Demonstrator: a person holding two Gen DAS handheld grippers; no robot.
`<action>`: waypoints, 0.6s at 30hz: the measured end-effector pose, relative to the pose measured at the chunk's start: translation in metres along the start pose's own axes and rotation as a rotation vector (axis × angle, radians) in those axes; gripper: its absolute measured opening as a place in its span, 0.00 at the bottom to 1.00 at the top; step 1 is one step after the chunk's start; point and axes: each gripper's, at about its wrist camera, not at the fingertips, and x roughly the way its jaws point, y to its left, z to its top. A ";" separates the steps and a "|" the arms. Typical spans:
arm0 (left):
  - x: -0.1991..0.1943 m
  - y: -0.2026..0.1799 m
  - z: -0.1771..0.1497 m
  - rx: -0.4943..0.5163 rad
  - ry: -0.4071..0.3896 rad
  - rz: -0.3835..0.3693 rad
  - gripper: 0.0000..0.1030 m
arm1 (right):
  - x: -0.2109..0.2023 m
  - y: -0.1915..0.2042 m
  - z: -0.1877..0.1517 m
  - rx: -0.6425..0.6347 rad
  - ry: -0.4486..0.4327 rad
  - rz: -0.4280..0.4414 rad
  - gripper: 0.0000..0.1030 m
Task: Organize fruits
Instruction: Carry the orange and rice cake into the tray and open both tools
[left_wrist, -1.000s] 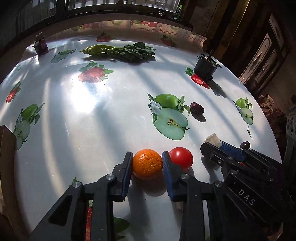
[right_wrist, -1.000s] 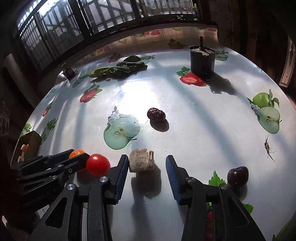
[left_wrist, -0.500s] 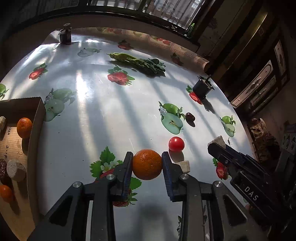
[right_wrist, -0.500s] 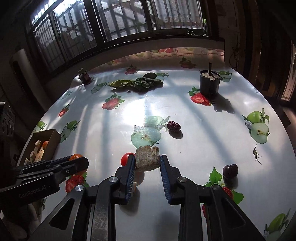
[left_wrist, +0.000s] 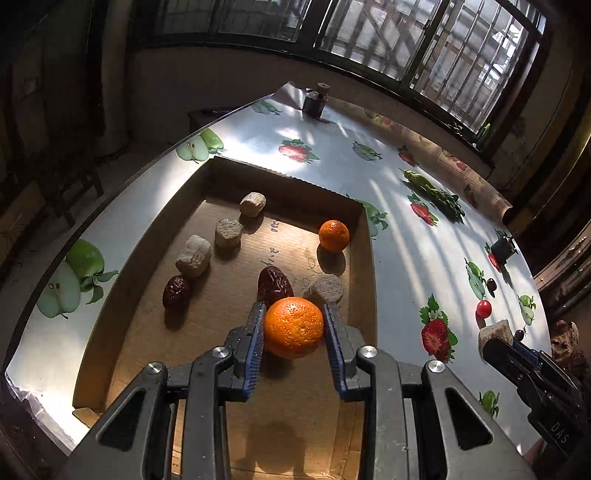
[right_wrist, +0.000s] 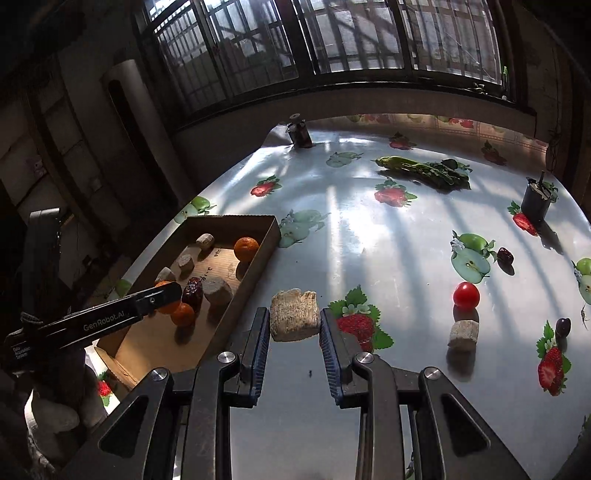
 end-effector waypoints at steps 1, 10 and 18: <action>0.000 0.011 -0.001 -0.008 0.002 0.018 0.29 | 0.007 0.011 -0.001 -0.010 0.012 0.016 0.29; 0.018 0.057 -0.008 -0.027 0.051 0.093 0.30 | 0.080 0.091 -0.021 -0.119 0.147 0.059 0.29; 0.034 0.065 -0.010 -0.036 0.082 0.109 0.30 | 0.120 0.107 -0.029 -0.157 0.220 0.023 0.29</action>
